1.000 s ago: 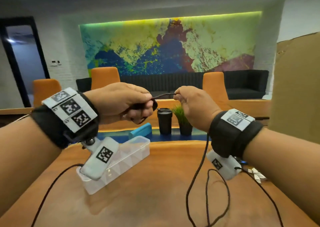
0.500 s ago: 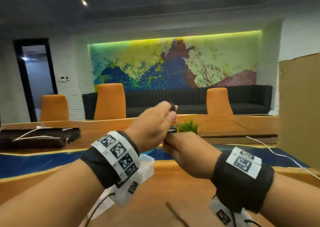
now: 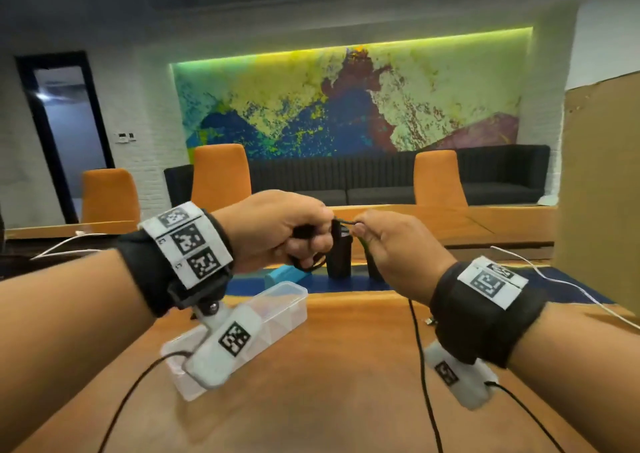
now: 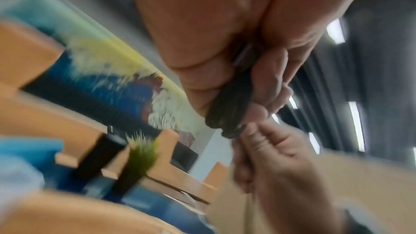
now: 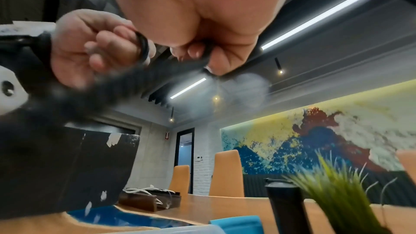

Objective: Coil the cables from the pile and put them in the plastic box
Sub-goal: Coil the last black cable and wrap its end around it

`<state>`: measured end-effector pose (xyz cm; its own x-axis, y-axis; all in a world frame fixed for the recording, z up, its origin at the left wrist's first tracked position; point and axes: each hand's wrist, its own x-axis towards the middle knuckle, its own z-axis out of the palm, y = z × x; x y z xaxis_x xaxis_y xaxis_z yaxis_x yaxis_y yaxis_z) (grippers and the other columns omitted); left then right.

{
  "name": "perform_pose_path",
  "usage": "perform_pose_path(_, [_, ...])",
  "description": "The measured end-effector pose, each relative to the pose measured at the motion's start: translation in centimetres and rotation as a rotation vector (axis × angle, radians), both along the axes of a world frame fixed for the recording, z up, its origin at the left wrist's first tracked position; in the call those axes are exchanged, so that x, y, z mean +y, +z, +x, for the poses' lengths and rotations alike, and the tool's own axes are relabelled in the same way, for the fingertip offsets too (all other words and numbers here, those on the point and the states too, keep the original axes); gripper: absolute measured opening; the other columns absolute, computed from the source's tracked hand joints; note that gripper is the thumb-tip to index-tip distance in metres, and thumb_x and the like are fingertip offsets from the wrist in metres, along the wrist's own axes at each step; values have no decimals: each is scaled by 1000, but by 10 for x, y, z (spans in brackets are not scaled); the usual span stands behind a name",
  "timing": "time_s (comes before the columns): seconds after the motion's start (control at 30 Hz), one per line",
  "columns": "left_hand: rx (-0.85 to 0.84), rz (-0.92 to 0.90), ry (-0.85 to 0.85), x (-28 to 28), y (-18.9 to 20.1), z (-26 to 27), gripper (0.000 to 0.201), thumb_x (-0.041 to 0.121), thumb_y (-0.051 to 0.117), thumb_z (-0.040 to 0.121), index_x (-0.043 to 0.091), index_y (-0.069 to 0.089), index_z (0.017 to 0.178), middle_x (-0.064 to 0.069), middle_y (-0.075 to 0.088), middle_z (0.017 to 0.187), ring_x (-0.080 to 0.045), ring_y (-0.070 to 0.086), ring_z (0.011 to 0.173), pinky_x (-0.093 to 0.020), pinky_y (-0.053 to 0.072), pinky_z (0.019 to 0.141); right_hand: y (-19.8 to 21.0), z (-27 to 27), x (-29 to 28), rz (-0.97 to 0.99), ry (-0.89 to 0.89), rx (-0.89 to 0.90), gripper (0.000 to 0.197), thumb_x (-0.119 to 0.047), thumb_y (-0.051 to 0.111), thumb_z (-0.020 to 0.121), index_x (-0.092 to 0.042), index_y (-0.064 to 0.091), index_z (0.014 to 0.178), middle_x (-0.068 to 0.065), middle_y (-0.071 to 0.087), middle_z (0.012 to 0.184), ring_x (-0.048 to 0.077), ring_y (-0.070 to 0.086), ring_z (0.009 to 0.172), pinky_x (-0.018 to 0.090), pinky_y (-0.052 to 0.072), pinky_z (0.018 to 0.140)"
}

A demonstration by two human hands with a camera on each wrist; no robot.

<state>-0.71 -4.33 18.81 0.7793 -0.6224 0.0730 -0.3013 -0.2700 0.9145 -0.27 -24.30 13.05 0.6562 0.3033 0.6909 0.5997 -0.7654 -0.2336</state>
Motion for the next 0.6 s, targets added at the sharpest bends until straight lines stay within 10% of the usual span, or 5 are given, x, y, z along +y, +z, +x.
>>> perform_pose_path(0.13, [293,-611,-3,-13,2,-3,34,25,35,104,13,50,76,-14,71,92,-11,54,50,-29,54,64,-4,-2,17,134,26,127,19,-17,43,102,-14,61,100,0,61,90,18,56,83,37,47,76])
perform_pose_path(0.23, [180,-680,43,-30,0,0,27,22,33,107,7,50,92,-27,69,114,-27,75,83,-36,61,80,-2,-8,28,137,33,236,22,-19,42,103,-13,61,113,6,64,102,21,59,93,40,50,86])
perform_pose_path(0.4, [-559,-273,403,-43,0,12,21,24,39,107,8,45,95,-12,69,104,-22,75,84,-46,57,77,2,-17,32,52,37,346,21,-24,42,104,-16,61,106,1,60,102,15,56,91,21,46,73])
perform_pose_path(0.5, [-1019,339,414,-44,-4,19,23,32,40,105,11,49,108,-4,66,94,-19,62,80,-37,43,72,9,-19,28,94,58,342,20,-12,43,102,-9,63,106,7,64,96,22,60,88,35,53,78])
perform_pose_path(0.6, [-1116,582,287,-40,-5,23,20,34,36,105,17,47,103,-1,60,90,-20,56,76,-39,45,70,10,-15,23,159,66,308,22,-7,45,100,-6,66,105,11,67,97,25,62,91,44,53,86])
